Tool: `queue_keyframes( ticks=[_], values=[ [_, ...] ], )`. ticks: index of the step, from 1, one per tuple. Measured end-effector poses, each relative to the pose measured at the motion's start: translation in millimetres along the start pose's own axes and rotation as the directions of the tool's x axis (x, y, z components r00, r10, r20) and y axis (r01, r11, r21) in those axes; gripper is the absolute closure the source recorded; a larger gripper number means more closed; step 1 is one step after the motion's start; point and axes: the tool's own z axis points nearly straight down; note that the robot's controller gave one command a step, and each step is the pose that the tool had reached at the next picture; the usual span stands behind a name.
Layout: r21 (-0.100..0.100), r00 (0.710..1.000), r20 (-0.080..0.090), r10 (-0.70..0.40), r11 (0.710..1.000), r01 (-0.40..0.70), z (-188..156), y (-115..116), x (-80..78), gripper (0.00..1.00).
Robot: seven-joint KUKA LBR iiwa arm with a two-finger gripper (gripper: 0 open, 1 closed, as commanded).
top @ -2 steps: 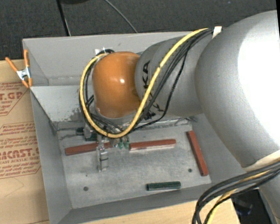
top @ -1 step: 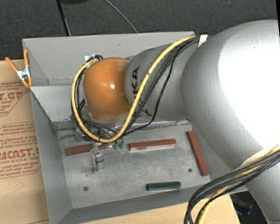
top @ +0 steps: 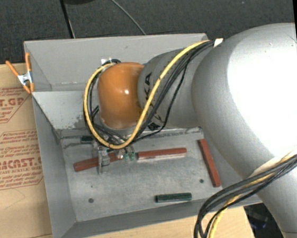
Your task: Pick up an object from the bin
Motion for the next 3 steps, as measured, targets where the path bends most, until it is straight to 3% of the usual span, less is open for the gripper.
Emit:
queue_keyframes(
  ticks=[1, 2, 3],
  values=[
    [0.000, 1.000, 0.000, 0.000, 1.000, 0.000, 0, 0, 0.0, 1.00],
    [0.002, 1.000, -0.004, 0.025, 1.000, -0.025, -206, -26, 23.4, 1.00],
    [0.002, 1.000, -0.003, 0.026, 1.000, -0.026, -221, -28, 24.8, 1.00]
  ],
)
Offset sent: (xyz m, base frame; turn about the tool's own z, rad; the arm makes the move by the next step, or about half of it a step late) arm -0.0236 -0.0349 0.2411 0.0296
